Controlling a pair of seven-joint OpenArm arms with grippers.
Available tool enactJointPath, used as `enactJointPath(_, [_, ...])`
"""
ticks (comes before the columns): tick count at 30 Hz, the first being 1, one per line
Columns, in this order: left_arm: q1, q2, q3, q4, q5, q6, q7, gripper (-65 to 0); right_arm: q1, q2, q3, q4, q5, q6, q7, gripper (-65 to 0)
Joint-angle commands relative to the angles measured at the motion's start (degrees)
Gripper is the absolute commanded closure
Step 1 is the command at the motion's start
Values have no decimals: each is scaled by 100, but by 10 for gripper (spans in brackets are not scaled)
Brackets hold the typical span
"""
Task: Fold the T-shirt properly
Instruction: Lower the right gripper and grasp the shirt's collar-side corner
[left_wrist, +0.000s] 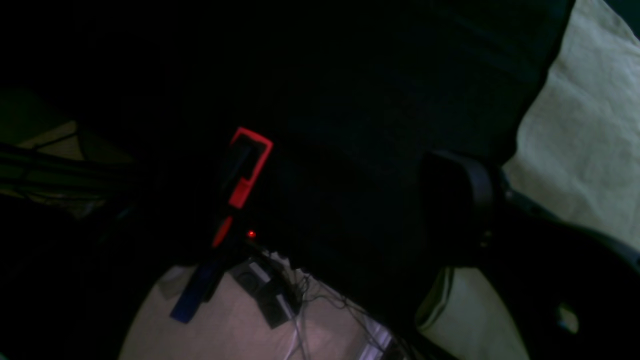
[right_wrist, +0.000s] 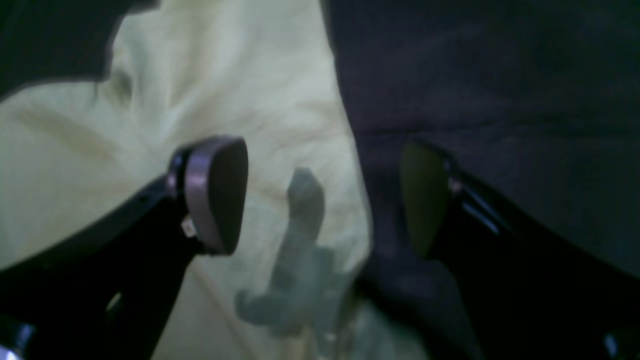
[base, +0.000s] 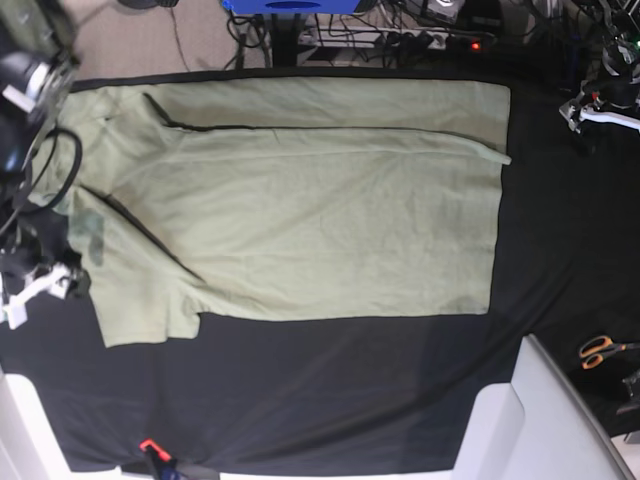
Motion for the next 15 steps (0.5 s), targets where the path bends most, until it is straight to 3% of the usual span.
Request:
enactJointPath(1, [43, -88, -34, 83, -61, 3, -99, -609, 247, 159, 1, -323, 60, 26, 273, -453])
enactJointPath(4, [43, -88, -34, 83, -61, 3, -99, -609, 616, 423, -500, -1404, 60, 26, 994, -453])
enactJointPath(9, [52, -88, -34, 92, -61, 3, -99, -609, 942, 484, -1493, -2538, 69, 26, 1926, -453])
enactJointPath(13, [52, -88, -34, 83, -61, 3, -99, -609, 1012, 449, -1520, -2820, 69, 26, 2102, -449])
enactJointPath(15, [52, -97, -34, 83, -61, 3, -99, -609, 1012, 449, -1529, -2829, 69, 26, 2093, -396])
